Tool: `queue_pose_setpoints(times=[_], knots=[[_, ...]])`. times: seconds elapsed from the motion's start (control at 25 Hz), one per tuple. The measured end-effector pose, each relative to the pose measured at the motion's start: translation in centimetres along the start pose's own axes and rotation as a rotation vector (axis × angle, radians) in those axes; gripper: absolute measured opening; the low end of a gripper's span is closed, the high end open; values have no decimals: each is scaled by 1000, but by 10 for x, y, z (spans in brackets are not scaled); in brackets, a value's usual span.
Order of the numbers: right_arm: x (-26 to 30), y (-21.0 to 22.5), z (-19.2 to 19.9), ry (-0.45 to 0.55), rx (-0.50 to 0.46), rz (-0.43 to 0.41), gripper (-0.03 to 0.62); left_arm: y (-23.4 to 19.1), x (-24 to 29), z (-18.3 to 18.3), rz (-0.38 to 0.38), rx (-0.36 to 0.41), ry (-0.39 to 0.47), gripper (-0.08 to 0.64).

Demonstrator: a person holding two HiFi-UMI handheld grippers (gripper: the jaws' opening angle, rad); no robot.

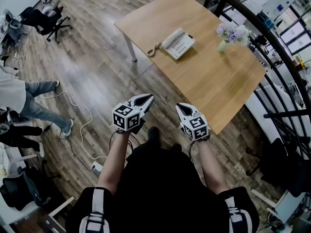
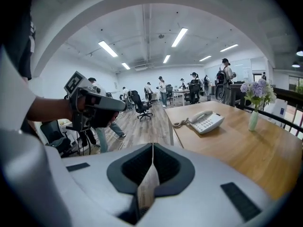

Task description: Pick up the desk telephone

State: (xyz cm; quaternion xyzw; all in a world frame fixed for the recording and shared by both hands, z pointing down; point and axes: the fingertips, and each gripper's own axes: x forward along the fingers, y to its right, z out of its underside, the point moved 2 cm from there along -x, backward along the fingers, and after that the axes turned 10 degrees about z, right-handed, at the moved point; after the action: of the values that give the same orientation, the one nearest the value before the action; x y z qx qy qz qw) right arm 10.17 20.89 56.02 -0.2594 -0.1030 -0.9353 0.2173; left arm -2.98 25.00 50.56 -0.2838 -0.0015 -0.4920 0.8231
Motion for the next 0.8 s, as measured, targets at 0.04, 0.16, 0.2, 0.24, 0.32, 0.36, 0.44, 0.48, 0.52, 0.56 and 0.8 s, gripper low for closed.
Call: queue_pose_setpoints(times=[0.04, 0.16, 0.2, 0.24, 0.32, 0.36, 0.44, 0.48, 0.52, 0.56, 0.8], knots=[[3, 2, -4, 6, 11, 4, 26, -4, 1, -3, 7, 4, -2, 21], [14, 6, -15, 14, 10, 27, 26, -15, 6, -10, 29, 17, -13, 21], [17, 7, -18, 16, 7, 34, 26, -18, 7, -12, 36, 19, -17, 21], [20, 7, -21, 17, 6, 39, 26, -21, 8, -13, 43, 21, -21, 21], [25, 6, -26, 18, 7, 49, 26, -25, 8, -15, 56, 23, -28, 21], [26, 6, -27, 17, 8, 54, 26, -27, 8, -16, 62, 24, -31, 21], [29, 4, -29, 13, 9, 63, 26, -31, 7, -18, 71, 25, -34, 21], [31, 3, -30, 11, 9, 67, 26, -34, 6, -20, 74, 26, -34, 21], [33, 3, -30, 10, 10, 71, 26, -37, 6, -21, 76, 27, -35, 21], [35, 2, -30, 9, 11, 75, 26, -39, 5, -22, 78, 27, -37, 21], [45, -2, -32, 9, 18, 97, 26, -53, 0, -24, 88, 29, -39, 21]])
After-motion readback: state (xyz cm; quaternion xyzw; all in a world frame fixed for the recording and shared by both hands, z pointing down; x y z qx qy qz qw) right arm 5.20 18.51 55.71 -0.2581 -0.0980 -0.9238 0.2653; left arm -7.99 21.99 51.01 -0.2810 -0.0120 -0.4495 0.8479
